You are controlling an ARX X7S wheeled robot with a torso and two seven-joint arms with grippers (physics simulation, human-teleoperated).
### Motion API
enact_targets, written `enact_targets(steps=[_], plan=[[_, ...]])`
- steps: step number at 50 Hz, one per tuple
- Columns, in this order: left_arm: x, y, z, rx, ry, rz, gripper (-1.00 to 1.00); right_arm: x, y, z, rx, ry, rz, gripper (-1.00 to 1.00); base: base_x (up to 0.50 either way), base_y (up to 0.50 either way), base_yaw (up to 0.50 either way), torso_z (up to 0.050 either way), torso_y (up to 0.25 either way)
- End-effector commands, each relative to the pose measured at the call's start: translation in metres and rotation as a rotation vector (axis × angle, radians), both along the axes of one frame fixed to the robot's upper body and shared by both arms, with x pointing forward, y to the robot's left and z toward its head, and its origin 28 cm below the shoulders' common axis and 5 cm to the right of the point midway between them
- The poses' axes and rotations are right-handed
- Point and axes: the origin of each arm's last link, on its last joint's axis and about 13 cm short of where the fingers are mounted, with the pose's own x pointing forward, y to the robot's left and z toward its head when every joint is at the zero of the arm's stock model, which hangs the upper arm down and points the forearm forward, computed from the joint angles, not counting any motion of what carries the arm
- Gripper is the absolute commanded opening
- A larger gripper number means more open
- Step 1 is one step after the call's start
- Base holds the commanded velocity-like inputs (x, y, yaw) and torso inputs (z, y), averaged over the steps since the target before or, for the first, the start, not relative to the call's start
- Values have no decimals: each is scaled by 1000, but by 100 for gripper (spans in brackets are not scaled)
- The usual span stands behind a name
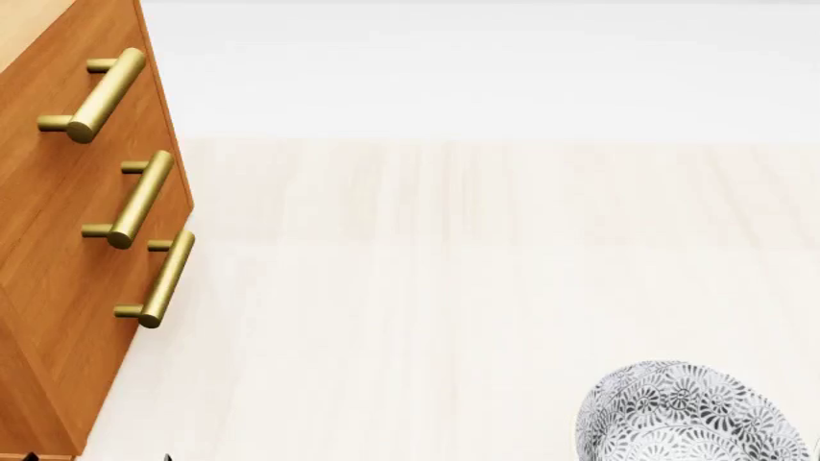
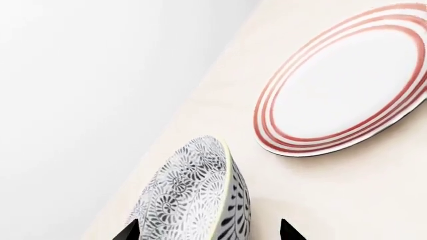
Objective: Put the bowl on top of the cabinet.
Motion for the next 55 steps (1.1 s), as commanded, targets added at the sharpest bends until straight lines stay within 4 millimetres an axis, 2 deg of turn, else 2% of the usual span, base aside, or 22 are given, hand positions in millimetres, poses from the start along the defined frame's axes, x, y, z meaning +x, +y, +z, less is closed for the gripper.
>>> enact_targets(steps=[1, 11, 32, 49, 55], plan=[[0, 0, -1, 2, 1, 0, 100, 7, -1, -3, 29, 55, 45, 100, 0, 0, 0, 0, 0], [0, 0, -1, 2, 1, -1, 100, 21, 0, -8, 42, 123, 131, 100, 0, 0, 0, 0, 0], [1, 0, -1, 2, 3, -1, 100, 28, -1, -9, 35, 142, 129, 100, 0, 0, 0, 0, 0], [2, 0, -1, 2, 5, -2, 100, 45, 0, -17, 15, 194, 129, 100, 0, 0, 0, 0, 0], [2, 0, -2, 1, 6, -2, 100, 46, 0, -17, 18, 198, 123, 100, 0, 0, 0, 0, 0]])
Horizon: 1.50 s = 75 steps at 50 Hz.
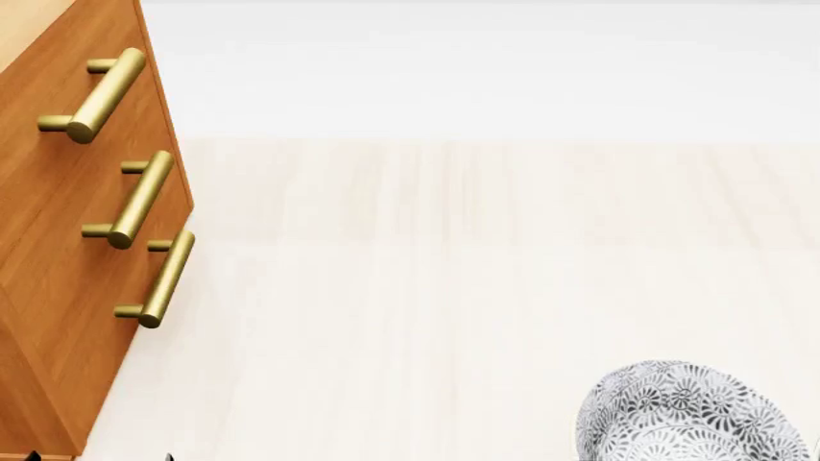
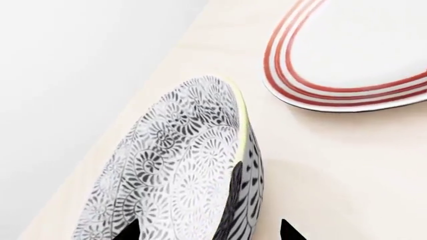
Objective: Put the bowl on top of the cabinet.
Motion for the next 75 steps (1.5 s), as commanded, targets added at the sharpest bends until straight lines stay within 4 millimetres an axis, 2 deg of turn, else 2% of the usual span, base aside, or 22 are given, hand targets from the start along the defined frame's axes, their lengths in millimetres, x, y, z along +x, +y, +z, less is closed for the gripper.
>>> enact_targets(steps=[1, 10, 11, 38, 52, 66, 70, 75], plan=[[0, 0, 0, 0, 2, -1, 100, 5, 0, -4, 5, 31, -6, 100, 0, 0, 0, 0, 0], [0, 0, 0, 1, 0, 1, 100, 5, 0, -4, 4, 31, -12, 100, 0, 0, 0, 0, 0], [0, 0, 0, 1, 0, 2, 100, 4, 0, -4, 6, 29, -14, -100, 0, 0, 0, 0, 0], [1, 1, 0, 0, 0, 4, 100, 1, 1, -2, 15, 7, -17, -100, 0, 0, 0, 0, 0], [1, 1, 0, 1, 1, 2, 100, -8, 7, 5, -65, -118, 10, -100, 0, 0, 0, 0, 0], [2, 1, -1, 3, 9, -5, 100, 0, 11, 1, -127, -111, 54, -100, 0, 0, 0, 0, 0], [2, 3, 0, -2, 9, -5, 100, 7, 16, 1, -159, -104, 142, -100, 0, 0, 0, 0, 0], [2, 3, 0, -10, 12, -8, 100, 10, 20, 3, -205, -115, 163, -100, 0, 0, 0, 0, 0]])
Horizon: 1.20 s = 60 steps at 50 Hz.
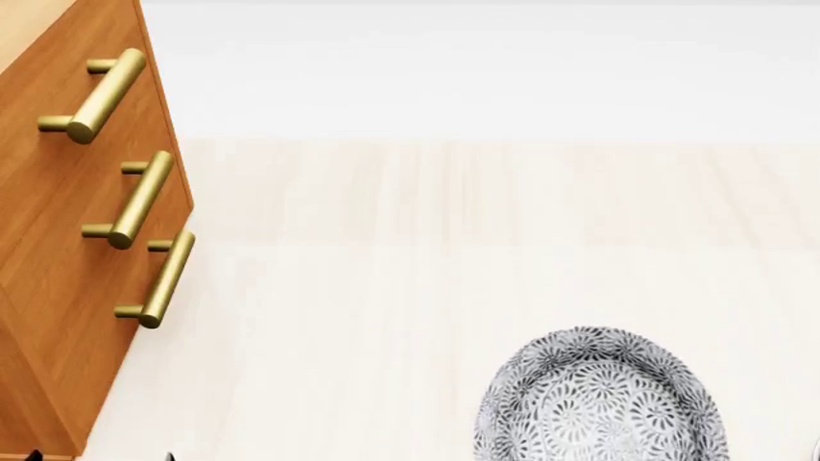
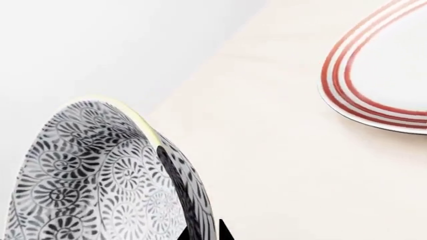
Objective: Put the bowl on top of the cabinet.
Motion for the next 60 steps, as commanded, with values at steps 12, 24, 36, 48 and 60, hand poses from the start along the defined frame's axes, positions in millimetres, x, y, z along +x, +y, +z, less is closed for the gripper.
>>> enact_targets(steps=[12, 24, 36, 48, 60], plan=[[0, 2, 0, -8, 9, -13, 100, 23, 9, 18, -250, 25, 84, -100, 0, 0, 0, 0, 0], [-1, 2, 0, 22, 2, -46, 100, 28, 20, 39, -386, 21, 70, -100, 0, 0, 0, 0, 0], [-4, 2, 2, 27, -12, -55, 100, 42, 26, 57, -523, 34, 82, -100, 0, 0, 0, 0, 1], [-5, 3, 3, 21, -11, -53, 100, 68, 37, 68, -712, 71, 97, -100, 0, 0, 0, 0, 0], [-7, 3, 5, 14, -10, -64, 100, 82, 43, 73, -733, 69, 82, -100, 0, 0, 0, 0, 0]])
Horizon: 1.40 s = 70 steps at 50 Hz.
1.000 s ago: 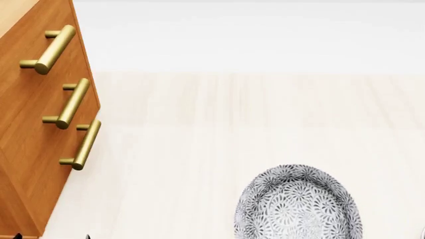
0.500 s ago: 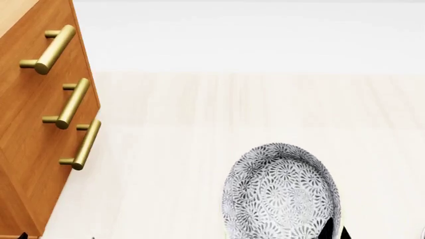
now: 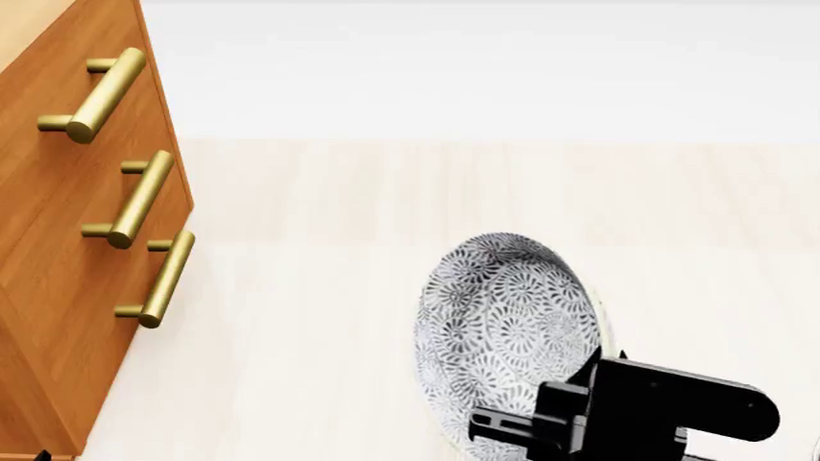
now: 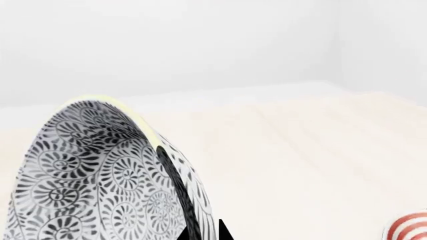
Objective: Put the bowl on top of the cabinet.
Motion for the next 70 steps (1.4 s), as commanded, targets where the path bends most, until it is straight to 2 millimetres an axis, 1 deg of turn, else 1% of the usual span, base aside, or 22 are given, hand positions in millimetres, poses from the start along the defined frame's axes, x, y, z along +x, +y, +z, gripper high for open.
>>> enact_targets(steps=[1, 2, 10, 16, 23, 27, 30, 32, 34, 38, 44, 54, 62, 67, 70], plan=[[-1, 1, 1, -6, 0, -5, 100, 15, 6, 10, -73, -30, -8, -100, 0, 0, 0, 0, 0], [0, 2, 1, -9, 2, -3, 100, 17, 8, 9, -104, -47, -1, -100, 0, 0, 0, 0, 0], [-2, 1, 2, -9, -7, 3, 100, 36, 11, 8, -123, -20, 18, -100, 0, 0, 0, 0, 0], [1, 1, 0, -5, 3, -2, 100, 43, 15, 10, -171, -55, 36, -100, 0, 0, 0, 0, 2], [2, 3, 1, -11, 1, 5, 100, 66, 18, 16, -199, -66, 41, -100, 0, 0, 0, 0, 0], [1, 3, 2, -14, -2, 6, 100, 69, 17, 15, -198, -56, 58, -100, 0, 0, 0, 0, 0], [1, 3, 2, -13, -2, 5, 100, 70, 16, 15, -205, -55, 67, -100, 0, 0, 0, 0, 0], [2, 2, 0, -11, 2, 3, 100, 69, 15, 16, -187, -101, 128, -100, 0, 0, 0, 0, 0], [3, 2, 0, -9, 4, 2, 100, 71, 13, 17, -177, -98, 127, -100, 0, 0, 0, 0, 5], [3, 1, 0, -8, 5, 1, 100, 74, 10, 19, -138, -132, 180, -100, 0, 0, 0, 0, 0], [3, 2, 0, -9, 7, 0, 100, 68, 11, 16, -141, -152, 256, -100, 0, 0, 0, 0, 0], [3, 2, -1, -8, 8, 0, 100, 62, 11, 17, -94, -169, 341, -100, 0, 0, 0, 0, 1], [4, 0, -1, -1, 5, -4, 100, 66, 10, 8, -98, -166, 344, -100, 0, 0, 0, 0, 0], [6, -5, 2, -29, 10, -32, 100, 62, 6, 13, -102, -175, 342, -100, 0, 0, 0, 0, 0], [10, -7, 4, -29, 62, -78, 100, 59, 5, 15, -107, -181, 341, -100, 0, 0, 0, 0, 0]])
